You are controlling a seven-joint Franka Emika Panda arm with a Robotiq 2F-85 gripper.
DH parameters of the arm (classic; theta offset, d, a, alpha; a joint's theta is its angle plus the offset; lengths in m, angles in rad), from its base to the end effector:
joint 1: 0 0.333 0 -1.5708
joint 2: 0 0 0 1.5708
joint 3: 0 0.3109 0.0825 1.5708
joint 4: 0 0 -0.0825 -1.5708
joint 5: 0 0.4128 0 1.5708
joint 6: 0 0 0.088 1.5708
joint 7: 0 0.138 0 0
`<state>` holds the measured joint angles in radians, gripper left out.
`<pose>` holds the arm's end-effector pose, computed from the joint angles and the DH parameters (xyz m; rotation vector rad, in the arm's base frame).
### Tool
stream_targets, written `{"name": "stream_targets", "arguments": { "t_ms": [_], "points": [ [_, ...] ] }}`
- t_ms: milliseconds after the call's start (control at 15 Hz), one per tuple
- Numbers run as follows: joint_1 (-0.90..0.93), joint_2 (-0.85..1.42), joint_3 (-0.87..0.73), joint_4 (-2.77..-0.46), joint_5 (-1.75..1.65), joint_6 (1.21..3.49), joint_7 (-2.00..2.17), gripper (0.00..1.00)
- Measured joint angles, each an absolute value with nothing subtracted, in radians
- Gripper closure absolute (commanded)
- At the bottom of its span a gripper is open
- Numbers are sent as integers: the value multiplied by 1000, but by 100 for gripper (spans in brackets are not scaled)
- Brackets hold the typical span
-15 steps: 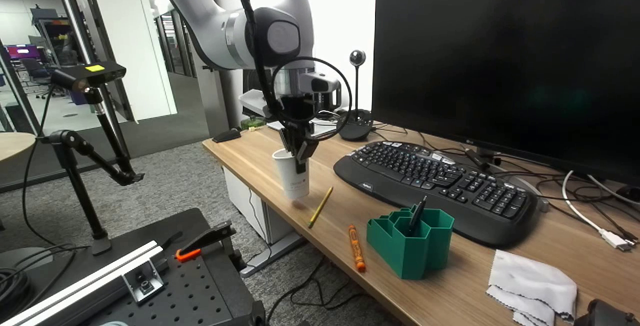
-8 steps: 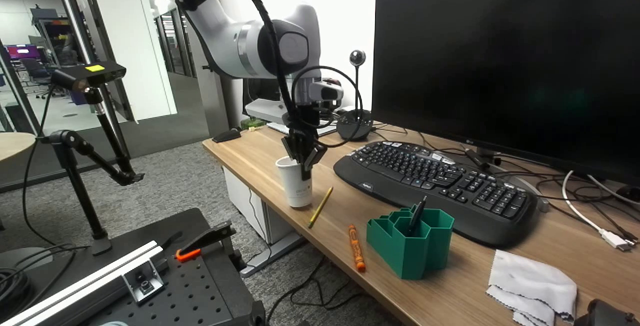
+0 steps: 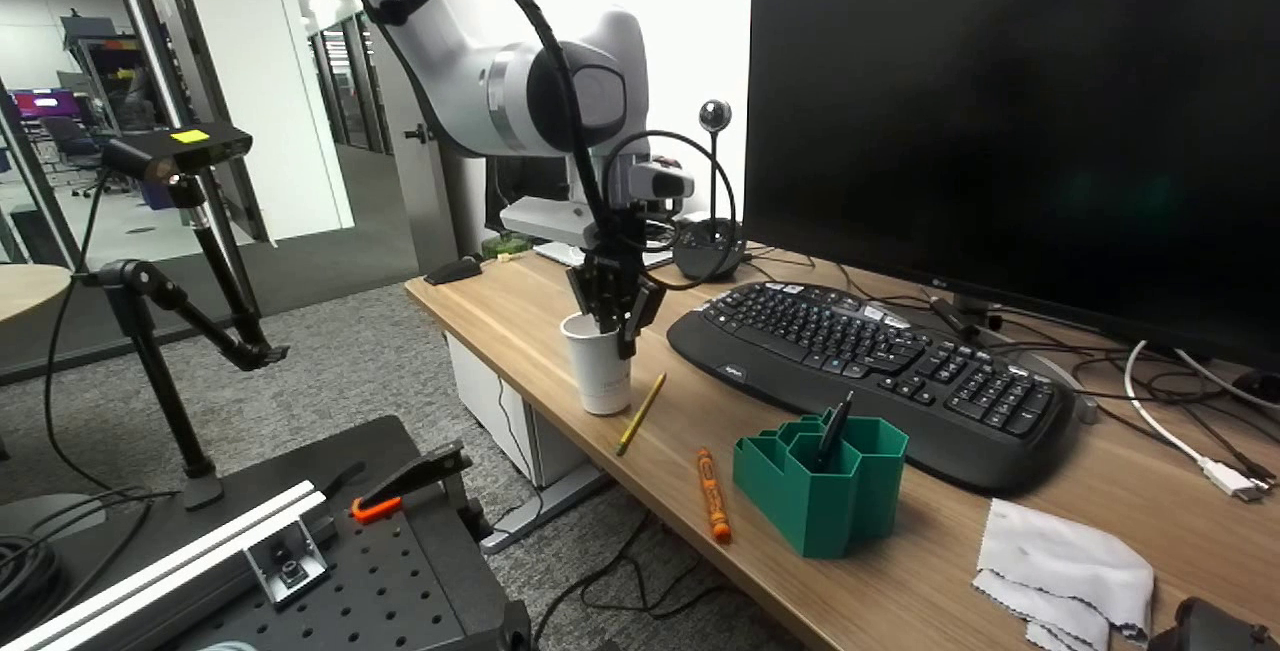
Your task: Move the cup to the left
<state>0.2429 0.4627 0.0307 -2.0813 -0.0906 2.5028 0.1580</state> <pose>0.5733 0.1606 0.1382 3.0812 0.2882 -0.0484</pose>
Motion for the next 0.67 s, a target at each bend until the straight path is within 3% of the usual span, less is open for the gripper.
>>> {"name": "stream_targets", "arguments": {
  "t_ms": [333,400,467,533,667],
  "points": [
    [243,432,31,-2076,-92,2417,158,2],
    [242,416,31,-2077,-92,2385,158,0],
    [239,398,31,-2079,-92,2356,160,11],
    [235,380,32,-2083,-85,2349,161,3],
    [227,354,34,-2092,-81,2349,161,0]
  ]
}}
